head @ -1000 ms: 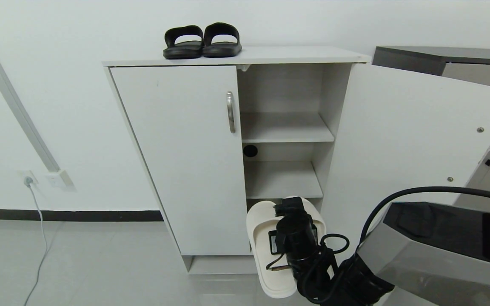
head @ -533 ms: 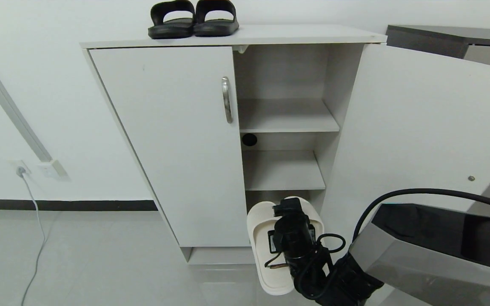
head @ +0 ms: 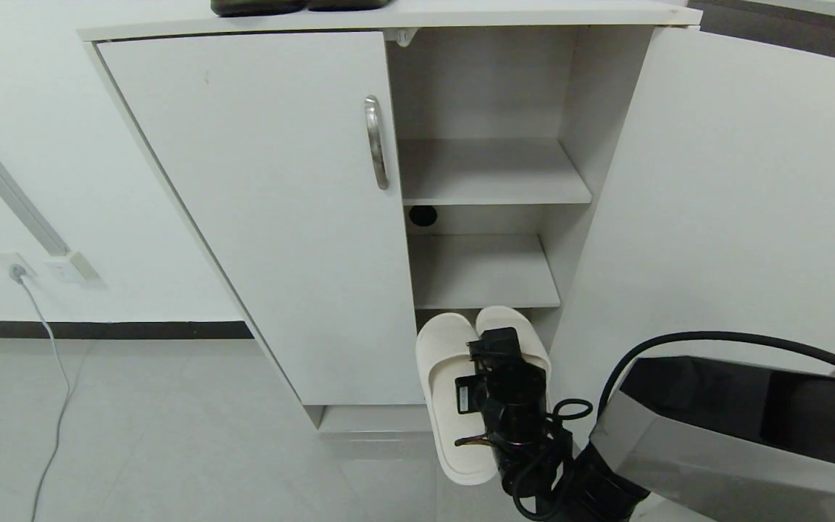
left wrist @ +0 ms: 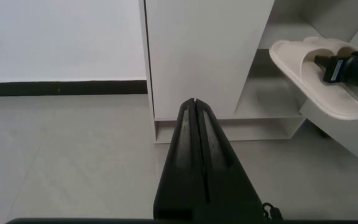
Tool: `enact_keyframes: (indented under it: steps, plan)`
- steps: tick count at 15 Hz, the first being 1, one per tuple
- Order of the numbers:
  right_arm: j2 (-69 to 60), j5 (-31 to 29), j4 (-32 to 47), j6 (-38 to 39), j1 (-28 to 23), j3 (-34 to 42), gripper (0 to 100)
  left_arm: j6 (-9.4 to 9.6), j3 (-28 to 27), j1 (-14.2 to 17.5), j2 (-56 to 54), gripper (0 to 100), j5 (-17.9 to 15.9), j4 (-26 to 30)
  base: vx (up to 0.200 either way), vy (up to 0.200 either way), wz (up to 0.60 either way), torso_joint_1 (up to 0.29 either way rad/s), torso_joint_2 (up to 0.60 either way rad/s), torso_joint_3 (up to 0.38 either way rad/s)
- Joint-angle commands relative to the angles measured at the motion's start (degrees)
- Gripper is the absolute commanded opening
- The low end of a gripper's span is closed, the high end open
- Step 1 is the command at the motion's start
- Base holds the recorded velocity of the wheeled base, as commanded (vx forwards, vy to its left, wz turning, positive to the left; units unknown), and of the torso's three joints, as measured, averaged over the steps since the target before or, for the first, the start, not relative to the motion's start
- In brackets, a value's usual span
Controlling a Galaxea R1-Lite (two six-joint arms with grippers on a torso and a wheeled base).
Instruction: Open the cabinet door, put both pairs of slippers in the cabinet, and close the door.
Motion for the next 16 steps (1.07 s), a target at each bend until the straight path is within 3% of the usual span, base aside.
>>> enact_keyframes:
  steps: [1,12,16]
  plan:
    - [3.6,0.0,-4.0,-2.4,-0.7,0.6,0,-0.03,0.0,0.0,0.1,0,0.0,0.0,0.000,0.000,0.00,0.000,0.00,0.000]
    - [3.4,-3.0,-3.9,-2.6,-3.2,-2.6,0,-0.03,0.0,0.0,0.1,0,0.0,0.0,0.000,0.000,0.00,0.000,0.00,0.000]
    - [3.4,-3.0,-3.9,-2.6,-3.2,-2.7,0,-0.03,0.0,0.0,0.1,0,0.0,0.0,0.200,0.000,0.00,0.002,0.00,0.005]
